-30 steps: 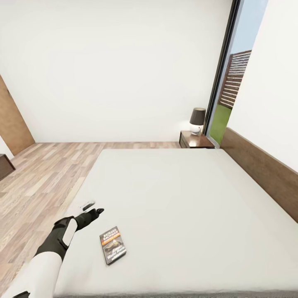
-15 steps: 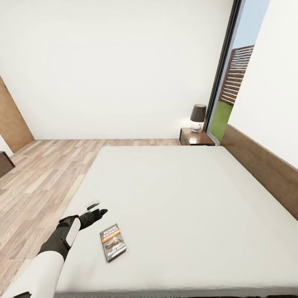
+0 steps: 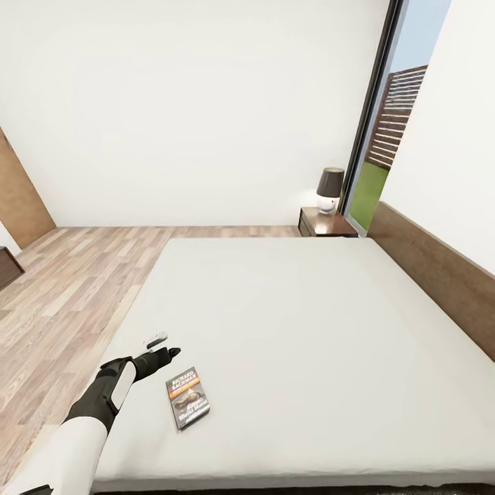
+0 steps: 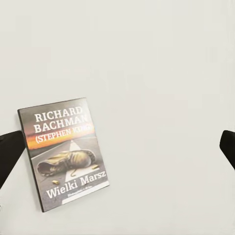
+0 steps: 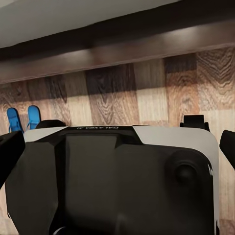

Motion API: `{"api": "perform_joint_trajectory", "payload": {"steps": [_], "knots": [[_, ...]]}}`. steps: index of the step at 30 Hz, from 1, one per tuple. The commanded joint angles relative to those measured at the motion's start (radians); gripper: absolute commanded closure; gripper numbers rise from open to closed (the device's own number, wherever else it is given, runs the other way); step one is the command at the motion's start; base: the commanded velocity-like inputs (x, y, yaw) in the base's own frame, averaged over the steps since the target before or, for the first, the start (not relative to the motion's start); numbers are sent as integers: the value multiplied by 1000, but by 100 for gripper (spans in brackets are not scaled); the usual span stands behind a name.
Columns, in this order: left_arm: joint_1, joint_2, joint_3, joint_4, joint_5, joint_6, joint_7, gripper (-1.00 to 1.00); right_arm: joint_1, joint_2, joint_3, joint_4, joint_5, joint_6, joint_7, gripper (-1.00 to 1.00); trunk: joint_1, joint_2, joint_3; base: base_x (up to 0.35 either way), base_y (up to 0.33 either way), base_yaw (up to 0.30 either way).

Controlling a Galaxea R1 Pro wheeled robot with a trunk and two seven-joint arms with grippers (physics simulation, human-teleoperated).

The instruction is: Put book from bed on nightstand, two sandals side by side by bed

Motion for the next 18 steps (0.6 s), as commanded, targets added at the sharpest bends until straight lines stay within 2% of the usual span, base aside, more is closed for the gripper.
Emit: {"api": "perform_joint_trajectory", "payload": {"steps": [1,4,7,11,15,18], "knots": [[-1,0,4,-1,3,7,-2,-100,-2,0,4,5,-8,-7,5,-100,0,-1,-3,0,0,0],[-1,-1,3,-1,-1,9,6,-100,-2,0,4,5,-8,-7,5,-100,0,-1,-8,0,0,0],[-1,-2,-3,-1,-3,11,49,-100,-2,0,4,5,-11,-7,4,-100,0,-1,-13,0,0,0],[-1,-22,-38,-2,-3,13,99,-100,-2,0,4,5,-15,-7,5,-100,0,-1,-19,0,0,0],[-1,-32,-66,-5,-4,24,111,-100,-2,0,4,5,-16,-7,6,-100,0,-1,-25,0,0,0],[-5,-31,-72,-12,-4,95,114,-100,-2,0,4,5,-15,-7,7,-100,0,-1,-30,0,0,0]]}}
